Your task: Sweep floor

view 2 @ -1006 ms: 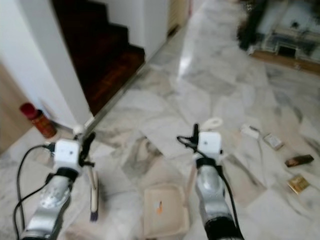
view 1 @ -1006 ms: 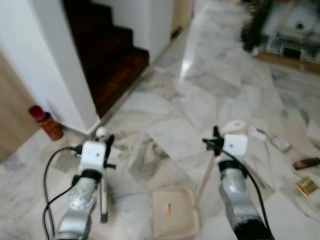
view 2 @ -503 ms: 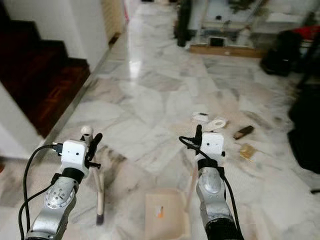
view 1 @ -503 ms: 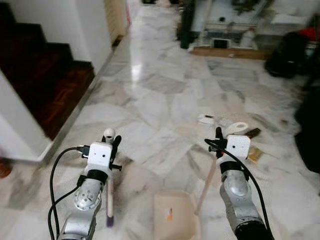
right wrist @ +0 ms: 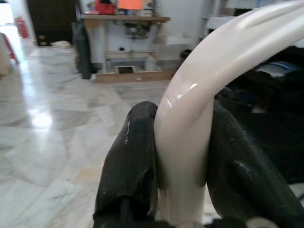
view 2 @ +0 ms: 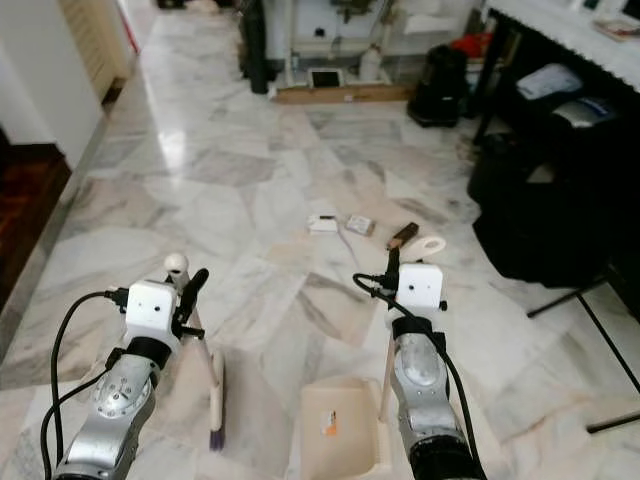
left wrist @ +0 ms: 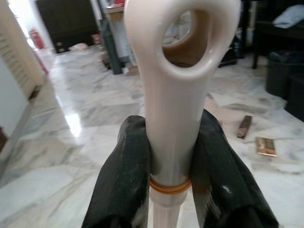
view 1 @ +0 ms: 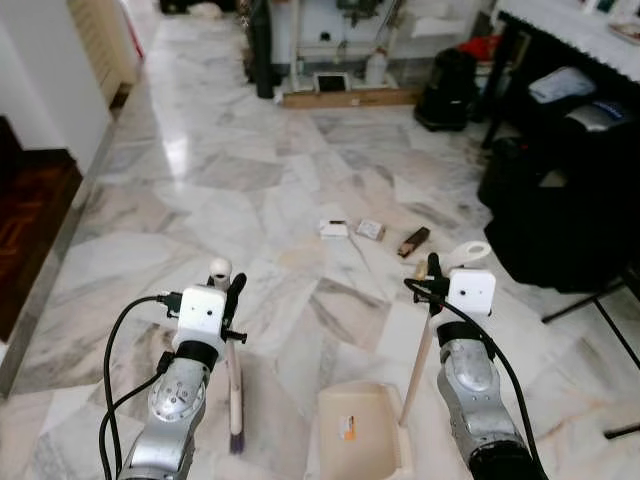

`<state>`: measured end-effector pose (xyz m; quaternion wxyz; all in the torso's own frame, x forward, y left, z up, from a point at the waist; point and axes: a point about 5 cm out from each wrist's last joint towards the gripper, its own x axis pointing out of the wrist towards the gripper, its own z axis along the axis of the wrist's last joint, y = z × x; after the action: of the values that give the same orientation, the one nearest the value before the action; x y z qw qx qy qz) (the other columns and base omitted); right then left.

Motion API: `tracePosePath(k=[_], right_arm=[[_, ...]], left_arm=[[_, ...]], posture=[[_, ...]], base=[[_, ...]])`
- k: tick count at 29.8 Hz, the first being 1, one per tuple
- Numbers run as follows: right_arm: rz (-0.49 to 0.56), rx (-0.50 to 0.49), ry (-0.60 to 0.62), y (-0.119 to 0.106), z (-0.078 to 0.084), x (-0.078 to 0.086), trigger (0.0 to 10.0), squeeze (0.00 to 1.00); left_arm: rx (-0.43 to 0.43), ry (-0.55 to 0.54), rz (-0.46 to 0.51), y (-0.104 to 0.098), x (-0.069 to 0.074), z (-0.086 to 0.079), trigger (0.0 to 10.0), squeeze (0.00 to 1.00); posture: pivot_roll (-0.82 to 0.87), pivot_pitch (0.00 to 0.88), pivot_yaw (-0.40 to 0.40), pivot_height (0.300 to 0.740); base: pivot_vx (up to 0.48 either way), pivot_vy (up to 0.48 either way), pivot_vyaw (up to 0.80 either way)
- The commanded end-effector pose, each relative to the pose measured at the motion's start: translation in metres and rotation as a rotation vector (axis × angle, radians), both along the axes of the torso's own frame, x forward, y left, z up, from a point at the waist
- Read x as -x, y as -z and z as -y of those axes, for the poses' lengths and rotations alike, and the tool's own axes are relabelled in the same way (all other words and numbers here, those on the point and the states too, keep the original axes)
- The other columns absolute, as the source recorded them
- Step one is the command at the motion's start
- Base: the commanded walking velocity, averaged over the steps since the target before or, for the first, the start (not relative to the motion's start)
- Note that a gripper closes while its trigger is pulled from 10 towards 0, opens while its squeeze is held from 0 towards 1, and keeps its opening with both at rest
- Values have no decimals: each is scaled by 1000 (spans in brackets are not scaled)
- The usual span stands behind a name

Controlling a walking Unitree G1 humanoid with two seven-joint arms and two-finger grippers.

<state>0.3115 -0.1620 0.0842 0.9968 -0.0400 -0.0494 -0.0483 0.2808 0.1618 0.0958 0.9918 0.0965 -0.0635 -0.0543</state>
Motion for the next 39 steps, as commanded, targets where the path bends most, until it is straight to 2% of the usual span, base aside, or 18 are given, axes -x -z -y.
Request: tracePosePath(k=[1,5,12,39], right_arm=[[48,-6,-2,-12,-1,-5,10000,0],[46,-5,-3,-12,0,-5,10000,0],[51,0,-15,-13,-3,-6,10000,0],[80,8,0,-17,4,-7,10000,0]], left_arm=[[-28,-6,35,-6,-1,-2,10000,0],[-45,-6,35,-5,-1,0,10000,0],[-27,-27,30,-4,0,-2,10000,0],[-20,-11,11,-3,1,-2,10000,0]], posture=[[102,34,-8,740],[109,38,-15,740],[110,43,-23,740],[105,60,-26,740]], base=[[0,0,-800],[0,-150,-800],[0,-89,-800],[0,0,0]])
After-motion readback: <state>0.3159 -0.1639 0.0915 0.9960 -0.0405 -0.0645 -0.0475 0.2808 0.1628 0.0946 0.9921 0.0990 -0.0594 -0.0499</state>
